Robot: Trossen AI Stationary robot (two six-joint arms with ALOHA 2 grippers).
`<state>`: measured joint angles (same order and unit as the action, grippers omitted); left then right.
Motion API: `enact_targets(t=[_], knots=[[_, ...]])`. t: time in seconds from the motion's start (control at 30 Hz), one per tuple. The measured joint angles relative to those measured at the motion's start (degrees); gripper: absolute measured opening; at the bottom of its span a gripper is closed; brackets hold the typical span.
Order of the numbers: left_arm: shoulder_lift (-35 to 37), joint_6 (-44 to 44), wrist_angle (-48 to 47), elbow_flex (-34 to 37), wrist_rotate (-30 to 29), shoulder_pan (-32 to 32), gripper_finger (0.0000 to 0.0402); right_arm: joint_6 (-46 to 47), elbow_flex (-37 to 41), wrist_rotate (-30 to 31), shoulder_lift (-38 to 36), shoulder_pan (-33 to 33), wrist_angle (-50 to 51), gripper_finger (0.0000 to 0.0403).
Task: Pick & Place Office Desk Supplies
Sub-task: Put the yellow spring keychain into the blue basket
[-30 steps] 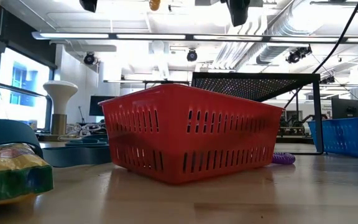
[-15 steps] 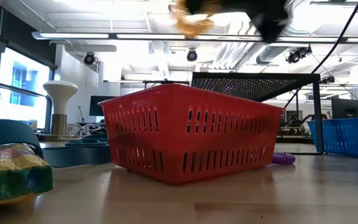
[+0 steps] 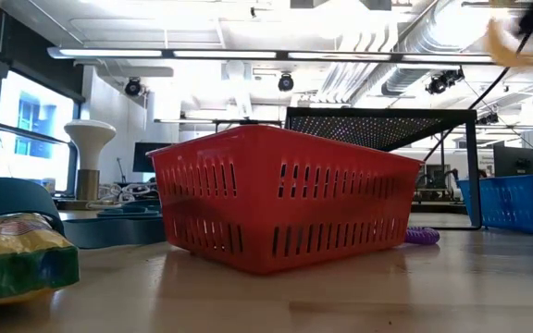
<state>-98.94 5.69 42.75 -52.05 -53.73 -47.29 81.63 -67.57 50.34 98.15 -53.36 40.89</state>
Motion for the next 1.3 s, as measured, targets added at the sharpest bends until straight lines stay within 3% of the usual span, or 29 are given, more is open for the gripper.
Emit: enact_targets(t=[0.23,0.43,0.73,1.0,1.3], knots=[[0.00,-0.11,-3.18,0.04,0.27,0.00,0.0163,37.26,0.02,-12.43,-0.70,-3.48,31.17,0.0016],[0.00,-0.30,-4.87,0.06,0.25,0.00,0.0163,53.87,0.04,-17.17,-0.70,-4.38,49.35,0.0018],[0.00,-4.15,-5.46,0.06,0.23,0.02,0.0163,51.35,7.66,-23.79,-2.00,4.93,48.80,0.0019],[-0.24,-4.18,-6.63,0.07,0.21,0.19,0.0163,47.57,11.95,-25.05,-2.72,9.46,47.83,0.0027],[-0.26,-5.75,-8.23,0.09,0.19,0.76,0.0163,45.56,11.98,-25.56,-2.71,10.40,47.82,0.0112]])
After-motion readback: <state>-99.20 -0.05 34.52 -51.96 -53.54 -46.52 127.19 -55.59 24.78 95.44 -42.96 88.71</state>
